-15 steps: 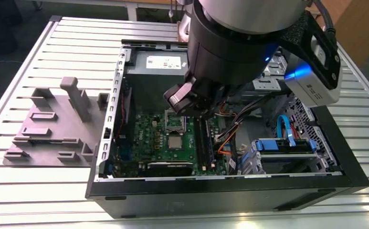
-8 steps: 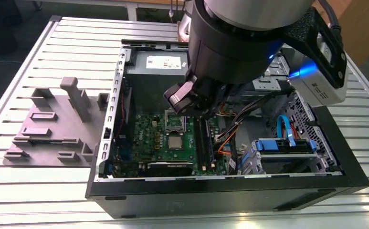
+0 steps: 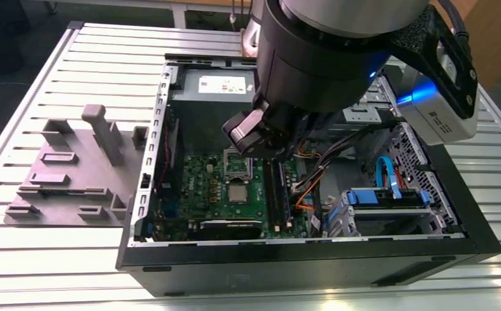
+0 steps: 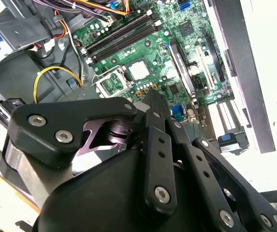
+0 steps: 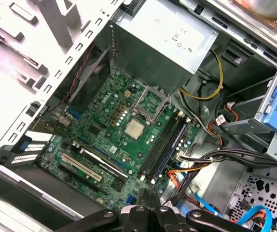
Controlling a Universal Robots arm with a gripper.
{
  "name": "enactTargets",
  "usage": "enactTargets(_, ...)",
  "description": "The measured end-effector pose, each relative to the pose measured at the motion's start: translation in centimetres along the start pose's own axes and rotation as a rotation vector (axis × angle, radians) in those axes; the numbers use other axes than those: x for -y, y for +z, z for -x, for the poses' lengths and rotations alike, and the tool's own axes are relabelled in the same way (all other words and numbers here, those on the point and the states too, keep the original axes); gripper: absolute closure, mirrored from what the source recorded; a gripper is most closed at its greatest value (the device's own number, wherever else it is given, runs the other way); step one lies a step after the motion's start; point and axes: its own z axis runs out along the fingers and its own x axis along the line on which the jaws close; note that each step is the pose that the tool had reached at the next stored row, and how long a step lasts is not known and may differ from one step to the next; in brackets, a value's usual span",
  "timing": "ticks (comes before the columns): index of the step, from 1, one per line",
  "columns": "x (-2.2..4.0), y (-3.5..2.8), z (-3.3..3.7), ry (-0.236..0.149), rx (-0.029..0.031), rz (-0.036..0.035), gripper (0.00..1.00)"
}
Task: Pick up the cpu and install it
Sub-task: 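Close the cpu cover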
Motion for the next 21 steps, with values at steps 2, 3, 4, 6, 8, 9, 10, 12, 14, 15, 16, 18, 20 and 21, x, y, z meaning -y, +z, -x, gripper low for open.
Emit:
enactTargets(2, 0.07, -0.18, -0.03, 0.0, -0.0002, 0.0001, 0.9)
enactTargets(3, 0.1, -0.25, -0.04, 0.0, -0.0002, 0.0001, 0.9)
enactTargets(4, 0.12, -0.31, -0.06, 0.0, -0.0003, 0.0001, 0.9)
enactTargets(6, 0.18, -0.44, -0.08, 0.0, -0.0003, 0.0002, 0.9)
enactTargets(8, 0.23, -0.58, -0.1, 0.0, -0.0005, 0.0002, 0.9)
enactTargets(9, 0.25, -0.64, -0.12, 0.0, -0.0005, 0.0002, 0.9)
enactTargets(10, 0.28, -0.71, -0.13, 0.0, -0.0006, 0.0002, 0.9)
enactTargets(12, 0.33, -0.84, -0.15, 0.0, -0.0007, 0.0003, 0.9)
enactTargets(14, 0.38, -0.97, -0.18, 0.0, -0.0008, 0.0004, 0.9)
enactTargets(15, 0.41, -1.03, -0.19, 0.0, -0.0008, 0.0004, 0.9)
enactTargets(16, 0.43, -1.1, -0.21, 0.0, -0.0009, 0.0005, 0.9)
enactTargets(18, 0.48, -1.23, -0.23, 0.0, -0.001, 0.0005, 0.9)
enactTargets(20, 0.54, -1.36, -0.25, 0.0, -0.0011, 0.0006, 0.9)
enactTargets(21, 0.56, -1.43, -0.27, 0.0, -0.0011, 0.0006, 0.9)
